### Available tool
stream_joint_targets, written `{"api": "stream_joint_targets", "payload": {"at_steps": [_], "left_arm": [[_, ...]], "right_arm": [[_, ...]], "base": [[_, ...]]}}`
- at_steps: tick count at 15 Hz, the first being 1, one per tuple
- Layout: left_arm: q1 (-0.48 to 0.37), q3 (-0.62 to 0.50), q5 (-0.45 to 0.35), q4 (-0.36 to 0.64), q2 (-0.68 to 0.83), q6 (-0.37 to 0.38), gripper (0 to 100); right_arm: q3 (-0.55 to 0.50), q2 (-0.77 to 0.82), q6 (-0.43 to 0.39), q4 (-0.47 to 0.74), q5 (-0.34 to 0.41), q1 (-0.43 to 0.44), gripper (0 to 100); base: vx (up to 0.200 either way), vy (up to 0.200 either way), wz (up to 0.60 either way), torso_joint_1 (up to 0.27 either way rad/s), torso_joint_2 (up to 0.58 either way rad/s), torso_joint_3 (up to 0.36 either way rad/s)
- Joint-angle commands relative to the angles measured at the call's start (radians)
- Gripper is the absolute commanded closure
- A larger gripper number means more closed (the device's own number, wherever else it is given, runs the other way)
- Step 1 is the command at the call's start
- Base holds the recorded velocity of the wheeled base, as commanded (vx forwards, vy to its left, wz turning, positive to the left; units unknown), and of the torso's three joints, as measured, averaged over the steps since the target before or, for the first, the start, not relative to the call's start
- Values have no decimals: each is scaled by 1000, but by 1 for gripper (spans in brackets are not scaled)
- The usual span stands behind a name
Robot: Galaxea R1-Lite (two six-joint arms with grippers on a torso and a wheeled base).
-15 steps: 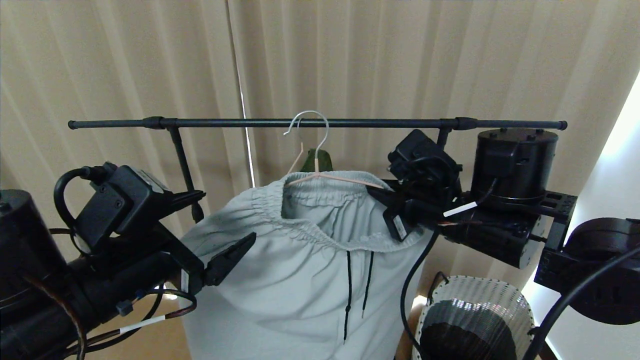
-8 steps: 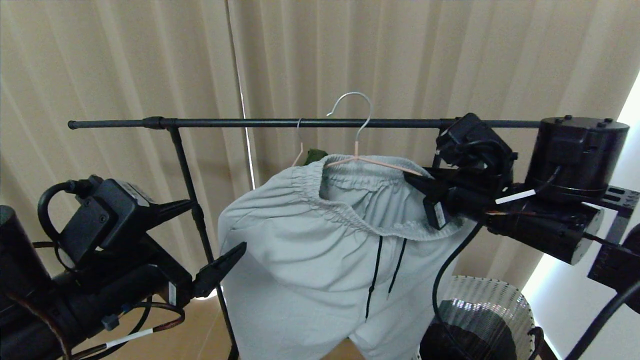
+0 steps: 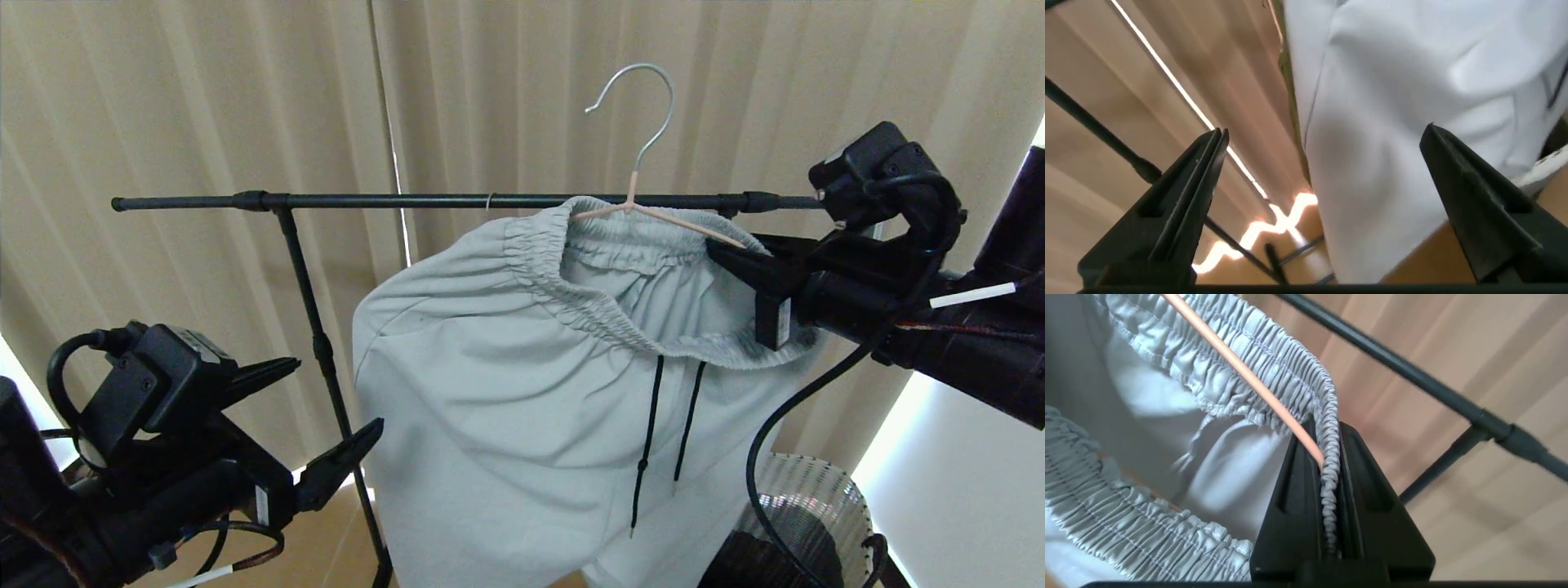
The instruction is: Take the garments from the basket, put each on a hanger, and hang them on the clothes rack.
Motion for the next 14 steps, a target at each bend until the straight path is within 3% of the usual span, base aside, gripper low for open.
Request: {"api": "stream_joint_targets", "payload": {"at_steps": [1,4,5,9,14], "left_arm": [[35,-29,-1,-2,45,-18,0],[52,-18,-61,-35,68,-18,0],[53,-18,-75,-35,69,-18,100],[70,1,-75,-37,62,-14,100],[161,77,-78,-37,17,-11,100]], "right_arm": [[-2,-19,-1,0,9,3,100],[-4,-24,13,0,29,4,100],[-4,-22,13,0,29,4,100],[-10,-18,13,0,27,3,100],[-9,-19,38,0,18,-48,100]], "base": [[0,0,0,0,0,0],[0,0,0,0,0,0],[0,0,0,0,0,0],[0,0,0,0,0,0],[0,0,0,0,0,0]]}}
